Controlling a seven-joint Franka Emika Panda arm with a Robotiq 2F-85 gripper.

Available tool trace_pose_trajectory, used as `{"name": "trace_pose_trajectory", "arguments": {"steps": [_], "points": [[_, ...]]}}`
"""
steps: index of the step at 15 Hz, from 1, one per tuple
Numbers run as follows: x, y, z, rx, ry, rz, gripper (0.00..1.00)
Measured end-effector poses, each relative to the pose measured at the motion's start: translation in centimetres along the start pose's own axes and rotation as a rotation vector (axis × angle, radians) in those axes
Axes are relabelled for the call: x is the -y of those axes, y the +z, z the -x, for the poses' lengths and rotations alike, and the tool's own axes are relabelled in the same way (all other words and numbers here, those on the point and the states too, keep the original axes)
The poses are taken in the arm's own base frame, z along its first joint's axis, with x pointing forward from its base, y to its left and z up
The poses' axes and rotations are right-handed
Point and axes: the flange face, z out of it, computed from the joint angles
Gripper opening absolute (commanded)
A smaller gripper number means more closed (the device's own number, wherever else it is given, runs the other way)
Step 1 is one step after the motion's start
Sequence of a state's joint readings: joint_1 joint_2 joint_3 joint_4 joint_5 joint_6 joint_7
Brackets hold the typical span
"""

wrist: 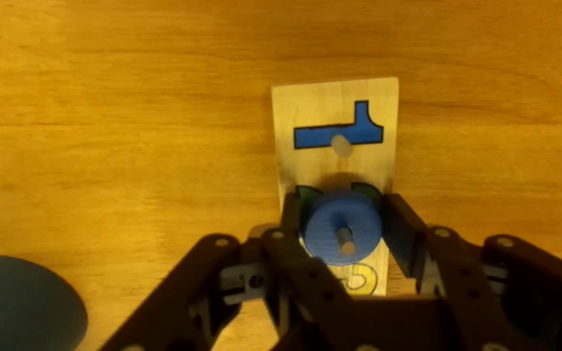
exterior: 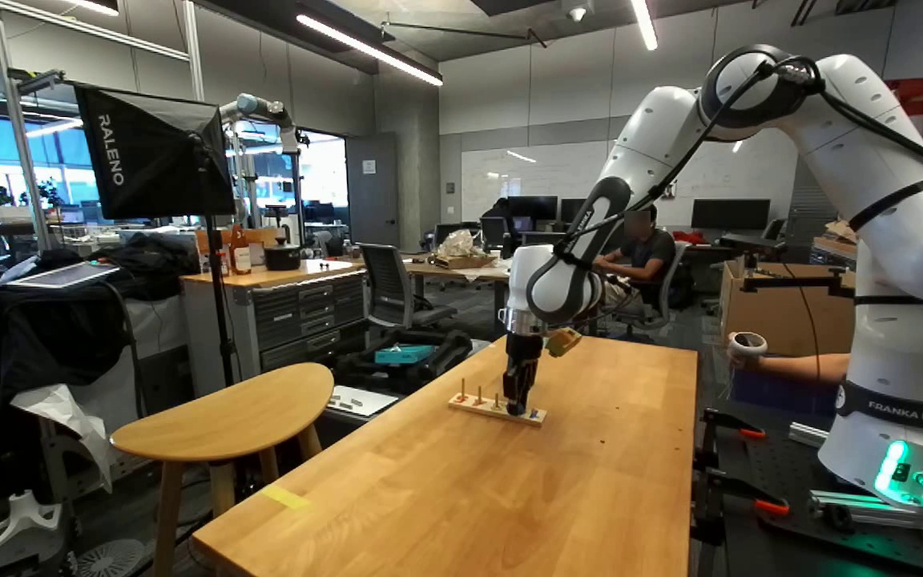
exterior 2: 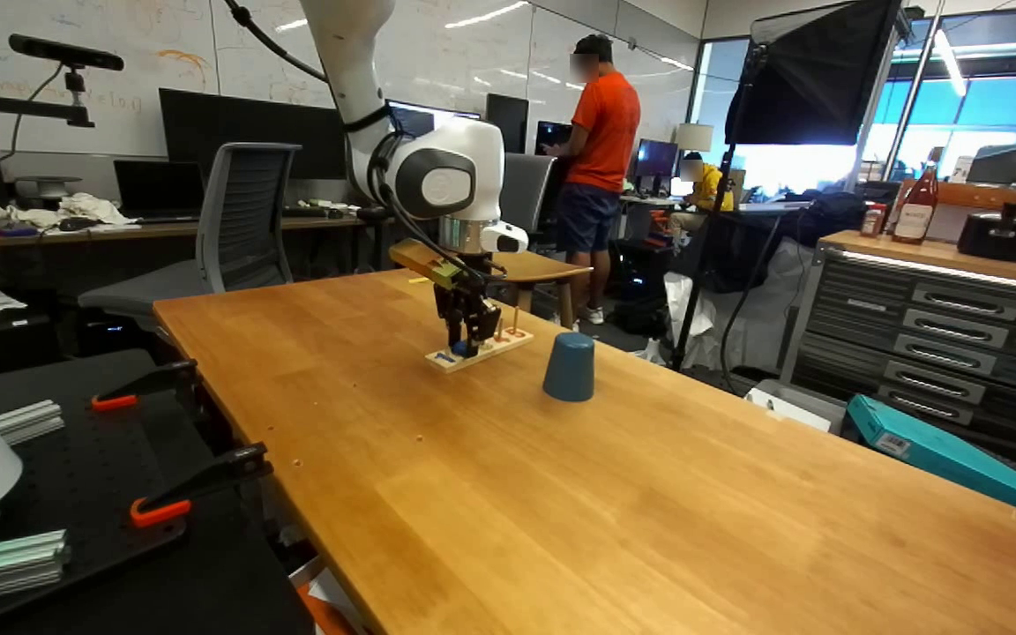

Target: Get the blue object on top of the yellow object and place it on the table

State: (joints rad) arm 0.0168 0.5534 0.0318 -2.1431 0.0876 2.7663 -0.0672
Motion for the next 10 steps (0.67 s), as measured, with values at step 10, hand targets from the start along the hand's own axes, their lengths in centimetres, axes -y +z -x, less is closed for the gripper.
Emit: {"name": "trace_pose_trajectory", "arguments": {"steps": [10], "points": [[-0.9,-3.3,-1.8,-0.067,0.022,0.004,0.19]]}}
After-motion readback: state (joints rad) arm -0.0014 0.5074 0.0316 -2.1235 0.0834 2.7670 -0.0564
